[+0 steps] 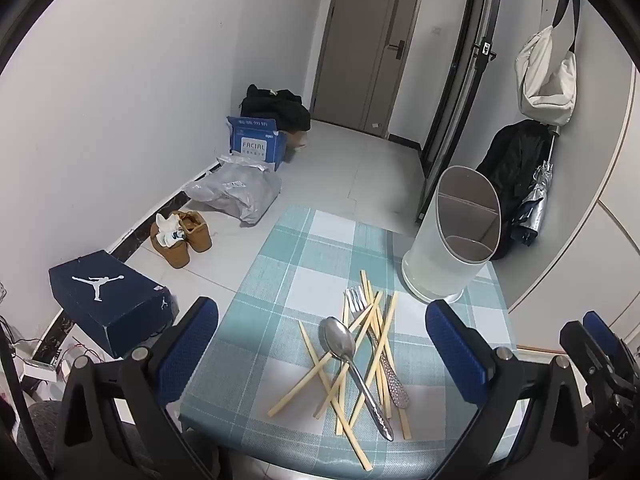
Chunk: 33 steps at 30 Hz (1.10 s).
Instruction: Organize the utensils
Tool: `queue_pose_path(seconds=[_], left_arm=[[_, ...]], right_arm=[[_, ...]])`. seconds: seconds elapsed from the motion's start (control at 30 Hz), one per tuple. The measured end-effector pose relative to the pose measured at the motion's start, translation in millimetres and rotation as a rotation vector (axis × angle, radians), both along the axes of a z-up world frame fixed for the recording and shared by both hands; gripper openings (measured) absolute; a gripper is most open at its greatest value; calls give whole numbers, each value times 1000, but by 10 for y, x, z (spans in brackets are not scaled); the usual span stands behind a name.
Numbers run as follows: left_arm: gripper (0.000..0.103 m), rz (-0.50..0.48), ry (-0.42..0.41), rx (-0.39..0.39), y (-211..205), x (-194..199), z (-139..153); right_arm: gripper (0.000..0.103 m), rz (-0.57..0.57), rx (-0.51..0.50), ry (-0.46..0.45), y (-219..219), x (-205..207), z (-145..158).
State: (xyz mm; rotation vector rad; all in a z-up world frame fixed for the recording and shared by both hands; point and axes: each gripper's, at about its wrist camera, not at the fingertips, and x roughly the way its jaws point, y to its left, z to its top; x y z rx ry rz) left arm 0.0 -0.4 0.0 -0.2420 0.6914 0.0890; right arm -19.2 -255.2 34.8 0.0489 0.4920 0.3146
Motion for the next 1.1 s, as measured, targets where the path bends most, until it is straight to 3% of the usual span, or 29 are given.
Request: queue_pose_path(seconds=[0.63, 0.73, 0.87, 0.97, 1.1], left_arm=[[102, -1, -15, 9, -24, -35, 6], [102, -5, -46, -38, -7, -41, 13], [102, -1, -47, -39, 17, -53, 31], [102, 0, 4, 32, -6, -39, 27], [102, -16, 13, 38, -7, -20, 29]], right_arm=[[103, 2, 19, -9, -27, -44, 25], [103, -5, 23, -4, -39, -41, 22], [103, 0, 28, 3, -45, -47, 15], [103, 3, 35, 6, -48, -33, 15], [103, 8, 49, 31, -48, 13, -11]])
